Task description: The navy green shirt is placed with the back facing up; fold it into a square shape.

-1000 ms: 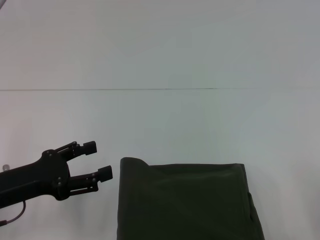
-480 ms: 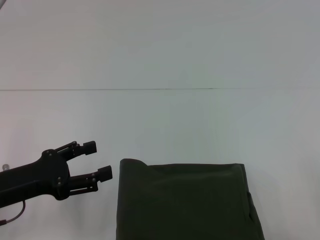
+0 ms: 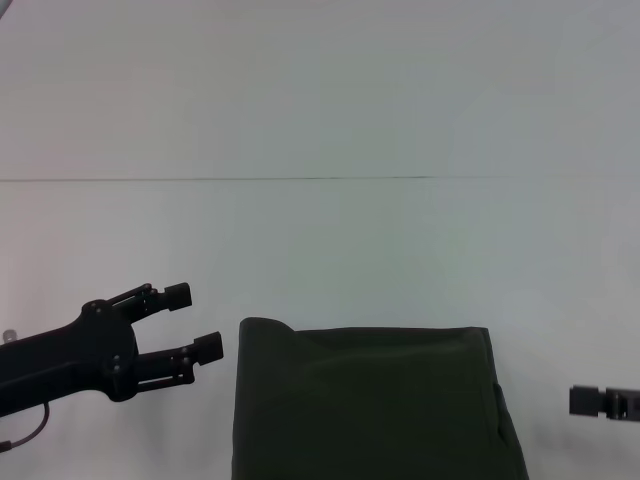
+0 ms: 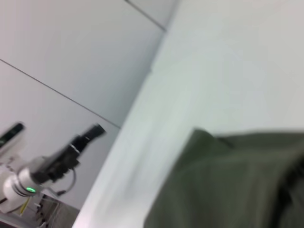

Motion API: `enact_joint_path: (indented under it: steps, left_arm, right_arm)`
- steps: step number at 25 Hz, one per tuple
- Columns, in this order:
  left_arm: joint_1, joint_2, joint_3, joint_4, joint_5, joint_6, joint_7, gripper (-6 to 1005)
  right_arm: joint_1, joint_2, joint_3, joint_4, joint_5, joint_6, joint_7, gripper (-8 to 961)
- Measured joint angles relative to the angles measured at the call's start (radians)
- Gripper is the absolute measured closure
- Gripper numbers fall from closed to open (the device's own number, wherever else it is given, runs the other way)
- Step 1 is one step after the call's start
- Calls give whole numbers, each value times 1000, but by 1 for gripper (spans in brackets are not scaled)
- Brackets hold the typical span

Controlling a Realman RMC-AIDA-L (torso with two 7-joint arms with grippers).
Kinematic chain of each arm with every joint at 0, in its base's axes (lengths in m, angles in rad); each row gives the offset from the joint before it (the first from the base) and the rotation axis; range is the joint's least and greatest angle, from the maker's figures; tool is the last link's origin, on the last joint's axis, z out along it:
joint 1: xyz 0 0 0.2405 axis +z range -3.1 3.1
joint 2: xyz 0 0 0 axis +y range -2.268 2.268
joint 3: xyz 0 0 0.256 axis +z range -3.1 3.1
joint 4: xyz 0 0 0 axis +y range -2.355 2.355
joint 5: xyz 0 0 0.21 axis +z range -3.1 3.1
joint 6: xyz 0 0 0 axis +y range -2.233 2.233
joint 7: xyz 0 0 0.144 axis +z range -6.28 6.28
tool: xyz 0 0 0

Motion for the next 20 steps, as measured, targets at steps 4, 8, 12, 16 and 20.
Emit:
enact_joint_path:
  steps: [4, 8, 12, 16, 20]
  left_arm:
    - [-5, 0, 0, -1, 0, -1, -15, 67]
    - [-4, 0, 0, -1, 0, -2, -29, 67]
    - [0, 0, 0, -3, 2, -2, -49, 67]
    - [5, -3, 0, -3, 4, -3, -52, 67]
    - [7, -3, 0, -4, 1, -5, -61, 67]
  right_arm:
    - [1, 25, 4, -2, 57, -7, -185, 197]
    - [1, 72, -1, -6, 67, -7, -491, 153]
    - [-8, 124, -1, -11, 65, 13, -765, 144]
    - [-13, 154, -1, -12, 65, 45, -875, 146]
    - [-20, 161, -32, -1, 64, 98, -924, 146]
